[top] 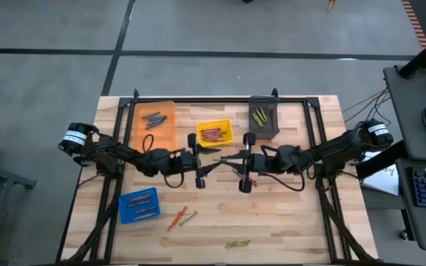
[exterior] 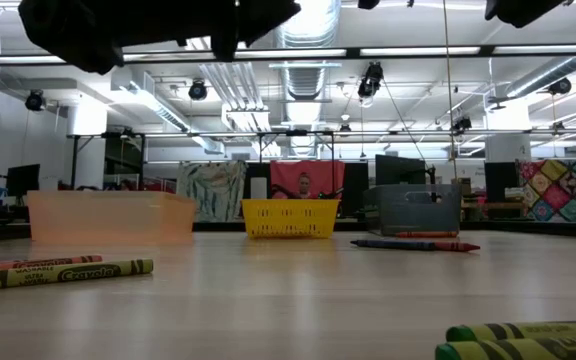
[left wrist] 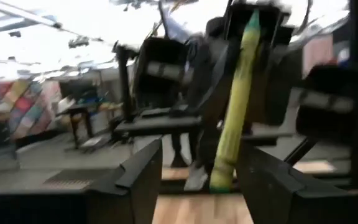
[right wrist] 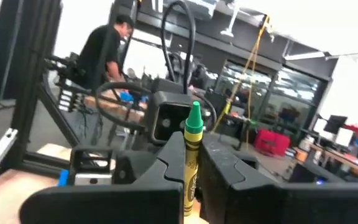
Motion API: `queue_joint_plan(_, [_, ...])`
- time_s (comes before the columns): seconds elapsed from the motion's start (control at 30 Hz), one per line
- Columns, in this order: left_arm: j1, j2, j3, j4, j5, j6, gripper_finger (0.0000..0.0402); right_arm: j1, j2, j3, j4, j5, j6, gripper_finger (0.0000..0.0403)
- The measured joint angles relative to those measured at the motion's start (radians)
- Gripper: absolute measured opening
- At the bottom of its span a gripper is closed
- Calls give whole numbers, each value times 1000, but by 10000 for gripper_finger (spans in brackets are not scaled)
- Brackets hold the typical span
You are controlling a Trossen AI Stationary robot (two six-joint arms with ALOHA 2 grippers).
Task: Sort crayons
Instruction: Put the green crayon into the black bin
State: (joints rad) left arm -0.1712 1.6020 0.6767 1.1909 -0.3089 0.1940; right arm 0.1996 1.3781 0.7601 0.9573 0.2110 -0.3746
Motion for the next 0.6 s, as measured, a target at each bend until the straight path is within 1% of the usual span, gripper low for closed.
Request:
queue_joint_plan(0.07, [0,0,-1,-20,-14,5,189,-5,-18,1,-37,28,4,13])
queue_joint_plan(0.13, [-1,0,-1,-28,-33,6,193,-13,-41,12,-96,83,11,13])
queue_joint_plan(0.23, [0,-1,-1,-49,-73,7,196,-35,-77,44,-239,142,16,13])
queue_joint_plan(0.33, [1,-1,-1,-63,-145,6,197,-79,-102,107,-426,169,55,13])
queue_joint_plan(0.4, [-1,-1,-1,-77,-178,0,197,-124,-107,166,-581,213,74,13])
queue_joint_plan(0.5, [-2,-1,-1,-96,-199,-20,197,-208,-99,258,-810,227,121,13])
queue_joint_plan(0.6, [-1,-1,-1,-103,-204,-32,197,-295,-80,323,-957,221,133,13])
